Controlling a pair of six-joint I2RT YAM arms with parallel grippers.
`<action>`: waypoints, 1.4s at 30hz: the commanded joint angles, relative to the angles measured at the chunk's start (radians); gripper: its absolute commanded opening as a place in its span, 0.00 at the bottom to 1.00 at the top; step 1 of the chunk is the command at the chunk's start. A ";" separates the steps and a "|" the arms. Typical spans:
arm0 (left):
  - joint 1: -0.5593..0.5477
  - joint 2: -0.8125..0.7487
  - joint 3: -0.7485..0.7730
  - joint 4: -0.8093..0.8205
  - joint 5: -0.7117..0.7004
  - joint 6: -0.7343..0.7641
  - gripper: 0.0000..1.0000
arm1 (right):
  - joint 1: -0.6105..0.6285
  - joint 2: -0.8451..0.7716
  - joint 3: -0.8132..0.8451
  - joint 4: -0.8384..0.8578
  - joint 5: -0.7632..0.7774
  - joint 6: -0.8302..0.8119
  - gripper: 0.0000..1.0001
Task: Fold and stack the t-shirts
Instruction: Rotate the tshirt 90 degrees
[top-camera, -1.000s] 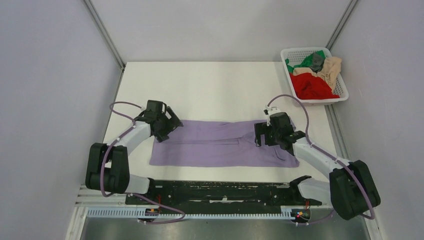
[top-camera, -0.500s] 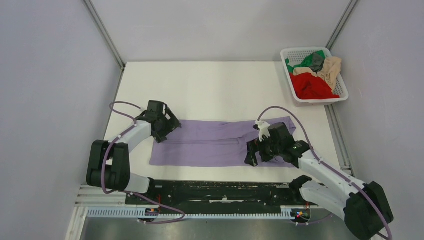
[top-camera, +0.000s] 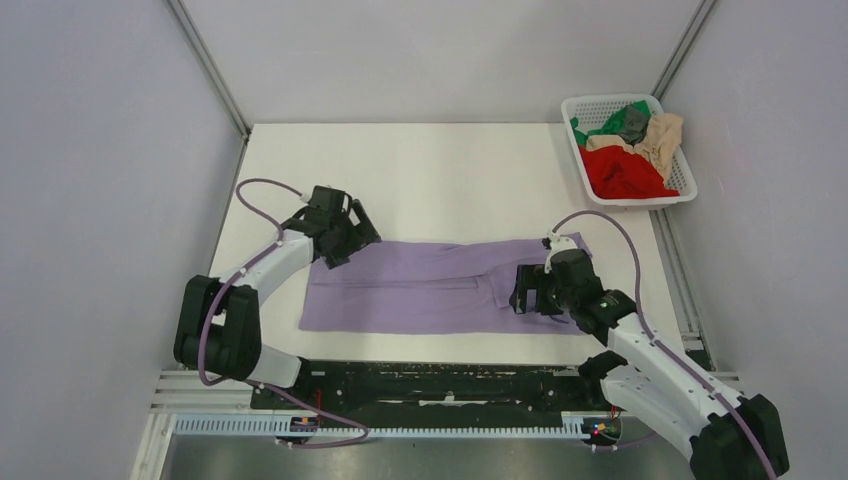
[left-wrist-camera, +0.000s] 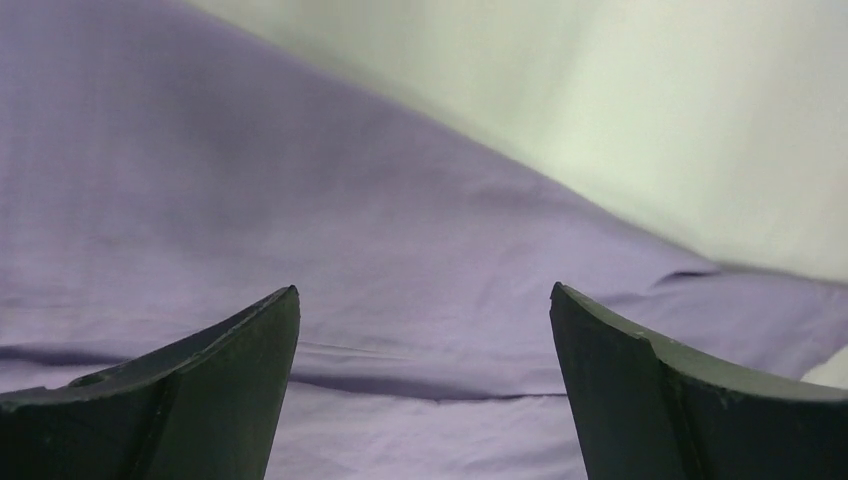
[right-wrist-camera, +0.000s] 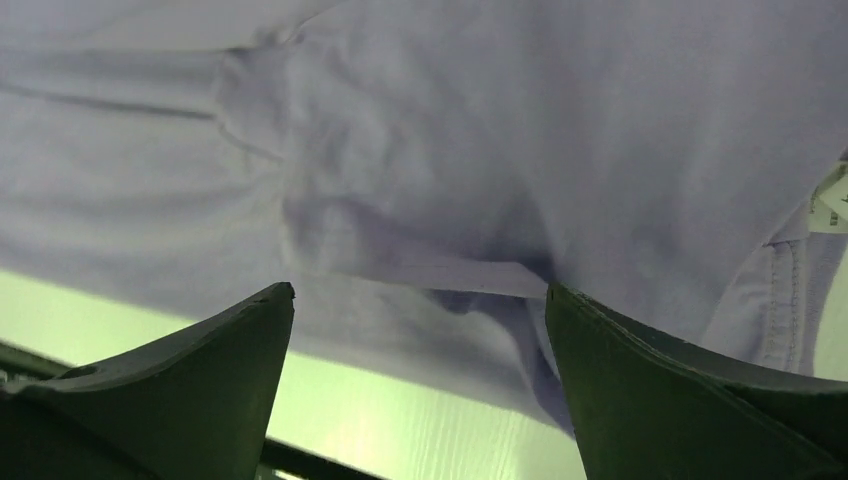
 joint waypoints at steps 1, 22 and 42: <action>-0.049 0.069 0.024 0.048 0.080 0.060 1.00 | -0.101 0.066 -0.089 0.194 -0.075 0.110 0.98; -0.090 -0.106 -0.309 0.050 0.022 -0.115 1.00 | -0.219 1.048 0.488 0.821 -0.166 -0.050 0.98; -0.657 0.049 -0.169 0.340 0.085 -0.216 1.00 | -0.161 1.669 1.644 0.689 -0.017 -0.463 0.98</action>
